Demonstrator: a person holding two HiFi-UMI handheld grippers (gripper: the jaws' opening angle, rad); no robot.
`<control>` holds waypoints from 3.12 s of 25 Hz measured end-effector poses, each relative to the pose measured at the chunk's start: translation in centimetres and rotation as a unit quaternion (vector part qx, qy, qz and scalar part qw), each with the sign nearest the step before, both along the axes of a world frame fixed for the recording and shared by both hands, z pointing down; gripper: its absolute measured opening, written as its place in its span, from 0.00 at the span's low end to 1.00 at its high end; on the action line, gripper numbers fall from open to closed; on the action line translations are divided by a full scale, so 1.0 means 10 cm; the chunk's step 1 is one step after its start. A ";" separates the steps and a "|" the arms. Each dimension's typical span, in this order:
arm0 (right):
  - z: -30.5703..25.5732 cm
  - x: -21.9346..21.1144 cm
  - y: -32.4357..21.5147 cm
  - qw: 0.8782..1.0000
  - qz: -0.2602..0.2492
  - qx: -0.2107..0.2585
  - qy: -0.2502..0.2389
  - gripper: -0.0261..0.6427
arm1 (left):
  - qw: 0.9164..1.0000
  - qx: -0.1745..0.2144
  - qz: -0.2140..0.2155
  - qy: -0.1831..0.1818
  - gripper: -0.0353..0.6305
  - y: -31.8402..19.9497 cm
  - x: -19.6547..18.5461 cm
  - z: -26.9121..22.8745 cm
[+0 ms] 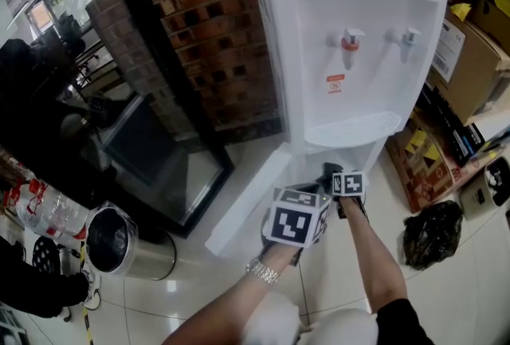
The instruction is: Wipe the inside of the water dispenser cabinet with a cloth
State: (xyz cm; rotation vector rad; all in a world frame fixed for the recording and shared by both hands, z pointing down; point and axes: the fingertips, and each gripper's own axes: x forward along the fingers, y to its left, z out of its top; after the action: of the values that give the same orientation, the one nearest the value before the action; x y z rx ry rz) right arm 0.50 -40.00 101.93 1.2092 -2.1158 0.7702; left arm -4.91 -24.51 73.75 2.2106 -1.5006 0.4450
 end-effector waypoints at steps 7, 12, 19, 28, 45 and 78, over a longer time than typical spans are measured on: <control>-0.32 0.56 -0.21 0.995 0.068 0.065 0.043 0.06 | 1.000 0.000 0.003 0.009 0.06 -0.02 0.06 0.00; -0.64 0.33 -0.26 0.993 0.044 0.109 0.030 0.06 | 1.000 -0.007 -0.001 -0.003 0.06 -0.02 -0.01 0.07; -0.28 0.20 -0.23 0.997 0.025 0.063 0.042 0.06 | 1.000 -0.002 -0.002 -0.003 0.06 -0.02 -0.02 0.05; -0.32 -0.60 0.21 0.995 -0.087 0.024 -0.049 0.06 | 1.000 -0.002 0.000 0.004 0.06 -0.04 0.02 0.04; -0.17 0.15 -0.13 0.999 0.007 0.035 0.018 0.06 | 1.000 -0.004 -0.005 0.006 0.06 -0.06 -0.03 0.06; -0.09 0.30 -0.31 0.999 0.016 0.043 0.021 0.06 | 1.000 -0.008 0.005 0.006 0.06 -0.04 0.00 0.09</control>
State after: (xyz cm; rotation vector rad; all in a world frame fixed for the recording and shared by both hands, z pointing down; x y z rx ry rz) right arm 3.45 -43.08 101.06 1.2966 -2.1189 0.6666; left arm -4.89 -24.90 74.66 2.2051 -1.4753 0.4452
